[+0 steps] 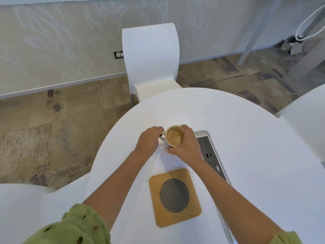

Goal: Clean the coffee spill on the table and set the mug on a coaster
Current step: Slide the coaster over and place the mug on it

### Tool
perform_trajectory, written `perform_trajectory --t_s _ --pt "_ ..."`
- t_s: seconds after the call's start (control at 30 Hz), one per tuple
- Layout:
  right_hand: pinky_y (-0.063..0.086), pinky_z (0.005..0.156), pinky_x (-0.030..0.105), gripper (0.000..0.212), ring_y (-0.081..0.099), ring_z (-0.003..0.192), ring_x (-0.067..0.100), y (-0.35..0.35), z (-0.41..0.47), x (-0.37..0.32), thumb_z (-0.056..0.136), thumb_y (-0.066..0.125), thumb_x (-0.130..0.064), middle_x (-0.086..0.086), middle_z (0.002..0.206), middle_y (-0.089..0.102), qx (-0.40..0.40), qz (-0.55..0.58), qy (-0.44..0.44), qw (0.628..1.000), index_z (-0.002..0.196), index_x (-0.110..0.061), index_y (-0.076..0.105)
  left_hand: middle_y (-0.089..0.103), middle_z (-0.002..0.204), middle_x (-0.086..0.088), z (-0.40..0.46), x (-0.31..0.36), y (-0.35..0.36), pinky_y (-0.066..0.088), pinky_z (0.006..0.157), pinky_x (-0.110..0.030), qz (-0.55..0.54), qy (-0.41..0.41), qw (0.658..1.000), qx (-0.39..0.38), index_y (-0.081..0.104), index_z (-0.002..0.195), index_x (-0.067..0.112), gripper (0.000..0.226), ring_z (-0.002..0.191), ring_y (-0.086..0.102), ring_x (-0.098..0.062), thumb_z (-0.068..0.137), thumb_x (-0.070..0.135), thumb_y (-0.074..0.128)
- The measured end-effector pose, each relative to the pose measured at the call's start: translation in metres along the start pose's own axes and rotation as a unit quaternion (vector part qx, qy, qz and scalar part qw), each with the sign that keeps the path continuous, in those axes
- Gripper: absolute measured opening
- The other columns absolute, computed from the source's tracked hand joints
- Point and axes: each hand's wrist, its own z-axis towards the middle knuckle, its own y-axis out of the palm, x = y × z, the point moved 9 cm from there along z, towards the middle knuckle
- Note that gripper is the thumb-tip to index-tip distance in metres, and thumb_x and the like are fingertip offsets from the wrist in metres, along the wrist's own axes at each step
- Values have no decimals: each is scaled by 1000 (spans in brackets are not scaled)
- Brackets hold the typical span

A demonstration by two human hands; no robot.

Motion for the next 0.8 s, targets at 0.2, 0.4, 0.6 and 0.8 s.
perform_trajectory --t_s 0.2,0.4,0.6,0.8 --pt "49 72 34 83 52 99 15 -8 -10 -7 53 82 -40 -3 114 51 16 -5 -9 1000 122 -21 41 65 83 -9 -8 3 -5 46 61 -38 -10 -1 1000 10 63 93 6 30 74 56 -29 78 -12 43" --pt "48 72 30 83 52 100 15 -19 -41 -17 56 82 -37 -2 116 50 15 -7 -11 1000 124 -18 40 66 85 -5 -36 13 -11 49 62 -40 -8 3 1000 14 63 94 11 33 74 57 -27 79 -11 43" --pt "48 75 30 82 51 101 10 -24 -92 -20 57 81 -39 -7 118 49 14 15 0 1000 126 -21 41 67 84 -6 -80 24 -12 50 64 -43 -11 -5 1000 15 64 93 12 27 75 59 -29 85 -6 45" --pt "45 71 25 80 50 97 8 -20 -135 -17 56 81 -38 -10 113 48 0 5 2 1000 123 -25 39 67 86 -3 -126 30 -6 50 66 -40 -19 -20 1000 -8 64 95 13 22 76 60 -25 88 5 45"
